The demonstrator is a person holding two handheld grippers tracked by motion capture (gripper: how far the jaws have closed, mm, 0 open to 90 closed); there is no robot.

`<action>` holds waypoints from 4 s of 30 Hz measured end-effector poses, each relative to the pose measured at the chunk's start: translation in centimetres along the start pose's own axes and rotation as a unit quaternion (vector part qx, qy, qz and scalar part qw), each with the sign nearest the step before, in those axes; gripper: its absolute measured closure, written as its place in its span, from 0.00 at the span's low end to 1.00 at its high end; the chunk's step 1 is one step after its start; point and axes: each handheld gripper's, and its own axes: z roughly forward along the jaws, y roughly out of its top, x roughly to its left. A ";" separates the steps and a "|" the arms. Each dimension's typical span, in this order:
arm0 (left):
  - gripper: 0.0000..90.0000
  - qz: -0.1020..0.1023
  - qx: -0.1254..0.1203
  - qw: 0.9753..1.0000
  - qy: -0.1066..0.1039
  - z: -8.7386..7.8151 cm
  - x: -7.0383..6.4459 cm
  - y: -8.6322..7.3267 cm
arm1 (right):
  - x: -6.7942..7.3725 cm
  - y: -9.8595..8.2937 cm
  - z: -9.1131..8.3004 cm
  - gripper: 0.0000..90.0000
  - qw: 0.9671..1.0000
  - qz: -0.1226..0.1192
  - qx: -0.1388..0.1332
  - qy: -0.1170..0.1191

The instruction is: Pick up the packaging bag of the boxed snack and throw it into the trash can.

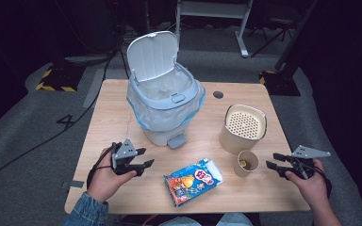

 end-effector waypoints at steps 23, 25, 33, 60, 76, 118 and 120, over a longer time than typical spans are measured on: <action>0.44 -0.033 0.045 0.998 0.010 3.1 0.8 -4.8 | 4.5 4.4 -2.4 0.52 0.995 -0.029 -0.028 0.094; 0.44 -0.032 0.045 0.998 0.011 3.1 0.7 -4.8 | 5.0 4.8 -2.2 0.52 0.993 -0.035 -0.027 0.105; 0.41 -0.025 0.049 0.998 0.018 3.5 0.6 -4.6 | 7.1 6.5 -0.6 0.52 0.987 -0.049 -0.023 0.150; 0.39 -0.013 0.053 0.998 0.023 3.6 0.4 -4.5 | 16.9 6.0 9.0 0.50 0.956 -0.143 0.076 0.245; 0.39 -0.013 0.053 0.998 0.023 3.6 0.5 -4.5 | 19.1 5.7 10.6 0.56 0.945 -0.207 0.091 0.236; 0.39 -0.013 0.053 0.998 0.024 3.6 0.4 -4.5 | 14.8 12.2 6.5 1.00 0.951 -0.147 -0.072 0.262; 0.39 -0.013 0.053 0.998 0.024 3.6 0.4 -4.5 | 14.4 12.5 6.2 1.00 0.951 -0.140 -0.080 0.265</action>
